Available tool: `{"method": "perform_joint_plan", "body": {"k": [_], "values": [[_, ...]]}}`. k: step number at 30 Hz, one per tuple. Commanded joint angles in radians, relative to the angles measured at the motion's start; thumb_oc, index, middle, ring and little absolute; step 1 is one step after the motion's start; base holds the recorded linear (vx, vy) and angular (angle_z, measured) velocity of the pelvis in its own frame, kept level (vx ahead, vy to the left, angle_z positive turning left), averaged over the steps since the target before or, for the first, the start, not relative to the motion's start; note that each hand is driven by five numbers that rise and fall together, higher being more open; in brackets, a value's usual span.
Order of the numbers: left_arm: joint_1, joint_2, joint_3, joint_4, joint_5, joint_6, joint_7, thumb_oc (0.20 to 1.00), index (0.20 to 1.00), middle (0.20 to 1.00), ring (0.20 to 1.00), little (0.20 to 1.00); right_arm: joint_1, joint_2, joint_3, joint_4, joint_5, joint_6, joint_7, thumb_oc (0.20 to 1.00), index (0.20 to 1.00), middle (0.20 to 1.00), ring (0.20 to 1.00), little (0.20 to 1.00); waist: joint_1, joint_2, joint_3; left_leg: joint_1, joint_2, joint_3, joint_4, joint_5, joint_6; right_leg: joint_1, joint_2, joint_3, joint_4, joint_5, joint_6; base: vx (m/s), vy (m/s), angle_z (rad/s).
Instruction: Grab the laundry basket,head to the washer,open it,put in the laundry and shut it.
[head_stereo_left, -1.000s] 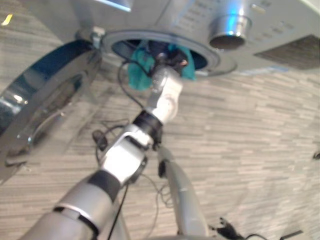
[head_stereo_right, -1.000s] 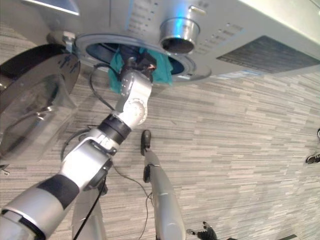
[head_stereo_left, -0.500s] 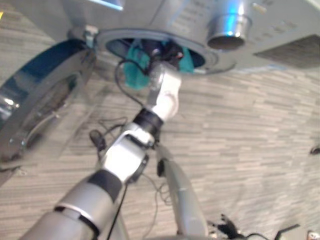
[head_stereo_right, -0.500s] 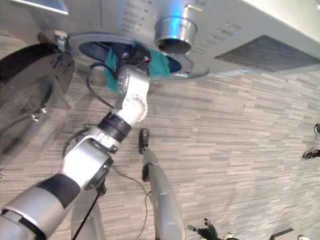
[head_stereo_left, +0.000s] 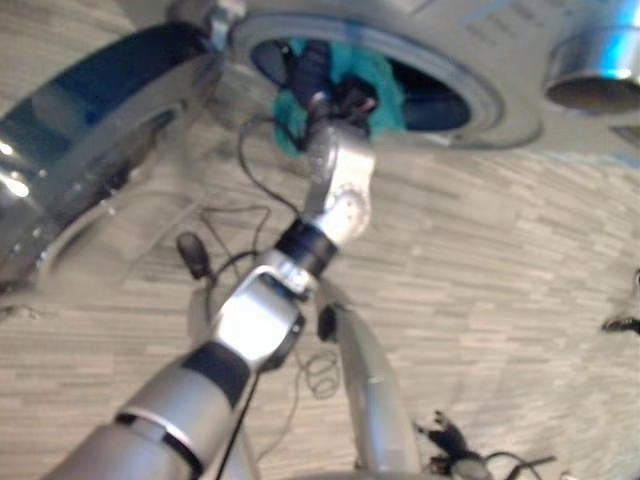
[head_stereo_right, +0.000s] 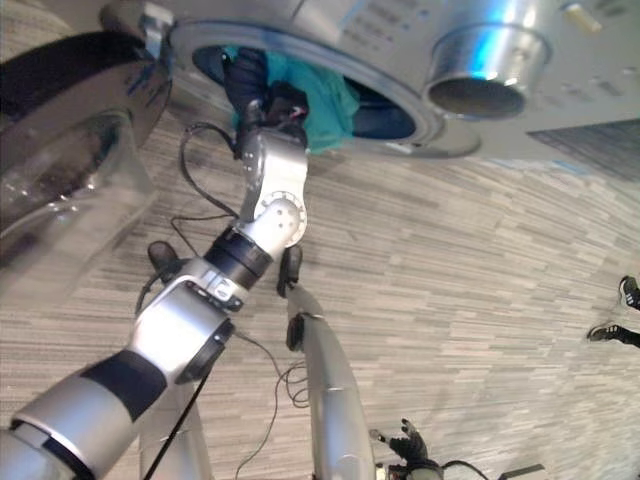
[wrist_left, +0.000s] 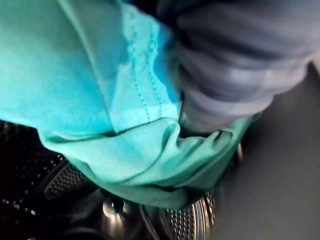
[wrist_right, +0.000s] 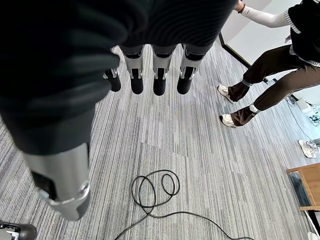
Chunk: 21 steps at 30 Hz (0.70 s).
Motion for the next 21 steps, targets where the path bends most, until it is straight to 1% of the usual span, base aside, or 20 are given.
{"method": "perform_joint_plan", "body": {"k": [1, 2, 4, 6, 8, 10, 13, 16, 21], "values": [[-0.151, -0.113, -0.017, -0.038, 0.063, -0.031, 0.000, 0.200, 0.200, 0.200, 0.200, 0.200, 0.047, -0.055, 0.017, -0.044, 0.028, 0.018, -0.003, 1.000, 1.000, 1.000, 1.000, 1.000, -0.009, 0.000, 0.066, -0.025, 0.066, -0.063, 0.265, -0.294, 0.013, 0.008, 0.098, -0.084, 0.071, -0.111, -0.022, 0.03, 0.005, 0.05], [-0.149, -0.111, -0.014, -0.029, 0.061, -0.027, 0.000, 0.200, 0.200, 0.200, 0.200, 0.200, 0.041, -0.052, 0.013, -0.043, 0.033, 0.018, -0.008, 1.000, 1.000, 1.000, 1.000, 1.000, -0.005, 0.003, 0.066, -0.053, 0.073, -0.071, 0.332, -0.316, 0.022, -0.014, 0.097, -0.084, 0.133, -0.136, -0.029, 0.04, 0.010, 0.06], [-0.159, -0.101, -0.012, -0.005, 0.054, -0.018, -0.003, 0.200, 0.200, 0.200, 0.200, 0.200, 0.013, -0.042, 0.015, -0.033, 0.037, 0.020, -0.013, 1.000, 1.000, 1.000, 1.000, 1.000, 0.000, 0.012, 0.062, -0.104, 0.086, -0.088, 0.426, -0.348, 0.032, -0.049, 0.086, -0.091, 0.209, -0.161, -0.035, 0.06, 0.025, 0.06], [-0.167, -0.085, -0.010, 0.015, 0.052, -0.010, -0.005, 0.200, 0.200, 0.200, 0.200, 0.200, 0.001, -0.035, 0.015, -0.024, 0.036, 0.021, -0.014, 1.000, 1.000, 1.000, 1.000, 1.000, 0.003, 0.019, 0.057, -0.134, 0.091, -0.096, 0.487, -0.366, 0.037, -0.077, 0.080, -0.095, 0.277, -0.181, -0.042, 0.06, 0.018, -0.03], [-0.170, -0.071, -0.007, 0.027, 0.051, -0.004, -0.009, 0.200, 0.200, 0.200, 0.200, 0.200, -0.005, -0.032, 0.012, -0.021, 0.035, 0.023, -0.014, 1.000, 1.000, 1.000, 1.000, 1.000, 0.003, 0.021, 0.055, -0.148, 0.096, -0.101, 0.517, -0.379, 0.036, -0.087, 0.075, -0.098, 0.307, -0.197, -0.046, 0.04, 0.004, -0.08], [-0.180, -0.050, -0.012, 0.049, 0.047, 0.004, -0.012, 0.200, 0.200, 0.200, 0.200, 0.200, -0.009, -0.031, 0.009, -0.016, 0.031, 0.024, -0.011, 1.000, 1.000, 1.000, 1.000, 1.000, 0.007, 0.027, 0.052, -0.172, 0.098, -0.106, 0.568, -0.396, 0.037, -0.110, 0.063, -0.101, 0.365, -0.219, -0.048, 0.04, 0.021, -0.04], [-0.198, -0.031, -0.013, 0.053, 0.044, 0.010, -0.021, 0.200, 0.200, 0.200, 0.200, 0.200, 0.001, -0.025, 0.004, -0.015, 0.021, 0.028, -0.006, 1.000, 1.000, 1.000, 1.000, 1.000, 0.007, 0.031, 0.045, -0.195, 0.099, -0.106, 0.614, -0.411, 0.039, -0.133, 0.055, -0.108, 0.430, -0.254, -0.064, 0.04, 0.009, 0.00], [-0.208, -0.027, -0.015, 0.062, 0.037, 0.011, -0.029, 0.200, 0.200, 0.200, 0.200, 0.200, -0.011, -0.020, -0.005, -0.014, 0.027, 0.028, -0.006, 1.000, 1.000, 1.000, 1.000, 1.000, 0.008, 0.038, 0.030, -0.211, 0.103, -0.099, 0.624, -0.419, 0.036, -0.153, 0.051, -0.107, 0.450, -0.277, -0.077, 0.01, 0.012, 0.01], [-0.218, -0.024, -0.020, 0.071, 0.033, 0.016, -0.034, 0.200, 0.200, 0.200, 0.200, 0.200, -0.019, -0.024, -0.009, -0.030, 0.018, 0.020, -0.010, 1.000, 1.000, 1.000, 1.000, 1.000, 0.000, 0.043, 0.009, -0.218, 0.108, -0.087, 0.612, -0.421, 0.040, -0.166, 0.055, -0.102, 0.447, -0.276, -0.077, 0.00, 0.013, -0.02]]}}
